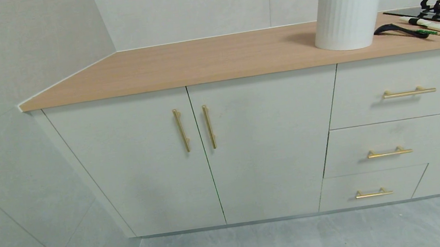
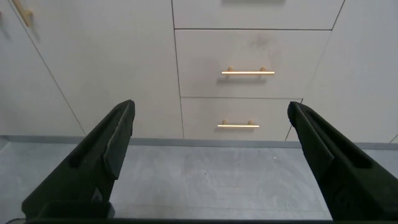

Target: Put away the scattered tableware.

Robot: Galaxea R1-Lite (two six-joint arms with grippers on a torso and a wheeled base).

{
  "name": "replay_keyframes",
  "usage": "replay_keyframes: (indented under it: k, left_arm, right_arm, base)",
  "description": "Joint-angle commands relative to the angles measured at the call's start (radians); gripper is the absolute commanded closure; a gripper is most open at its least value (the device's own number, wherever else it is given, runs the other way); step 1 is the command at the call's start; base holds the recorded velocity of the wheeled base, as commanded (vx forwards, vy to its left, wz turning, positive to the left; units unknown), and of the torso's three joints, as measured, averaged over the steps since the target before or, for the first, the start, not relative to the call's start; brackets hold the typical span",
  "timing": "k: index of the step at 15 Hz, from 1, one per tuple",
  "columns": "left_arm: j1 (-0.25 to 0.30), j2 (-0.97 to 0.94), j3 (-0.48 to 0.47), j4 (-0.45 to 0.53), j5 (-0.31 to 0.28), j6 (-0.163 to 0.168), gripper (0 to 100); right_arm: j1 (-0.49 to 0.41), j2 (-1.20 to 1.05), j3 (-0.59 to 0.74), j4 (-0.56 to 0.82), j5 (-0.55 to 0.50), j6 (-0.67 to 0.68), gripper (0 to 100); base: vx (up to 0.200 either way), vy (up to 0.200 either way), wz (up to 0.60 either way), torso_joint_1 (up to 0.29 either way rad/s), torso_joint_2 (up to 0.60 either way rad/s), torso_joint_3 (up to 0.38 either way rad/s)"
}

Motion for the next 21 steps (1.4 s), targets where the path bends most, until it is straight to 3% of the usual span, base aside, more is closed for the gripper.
replay_keyframes:
  k: [1, 17, 21]
  left_arm:
    - [0.001, 0.001, 0.000, 0.000, 0.001, -0.001, 0]
    - [0.001, 0.001, 0.000, 0.000, 0.000, -0.001, 0]
    - [0.001, 0.001, 0.000, 0.000, 0.000, -0.001, 0]
  right_arm:
    - [0.000, 0.002, 0.000, 0.000, 0.001, 0.001, 0]
    - [0.000, 0.002, 0.000, 0.000, 0.001, 0.008, 0]
    - [0.000, 0.002, 0.000, 0.000, 0.001, 0.008, 0]
  base:
    - [0.000, -0.200, 0.00, -0.002, 0.00, -0.002]
    - [0.000, -0.200, 0.00, 0.003, 0.00, 0.005]
    - [0.000, 0.000, 0.00, 0.000, 0.00, 0.000]
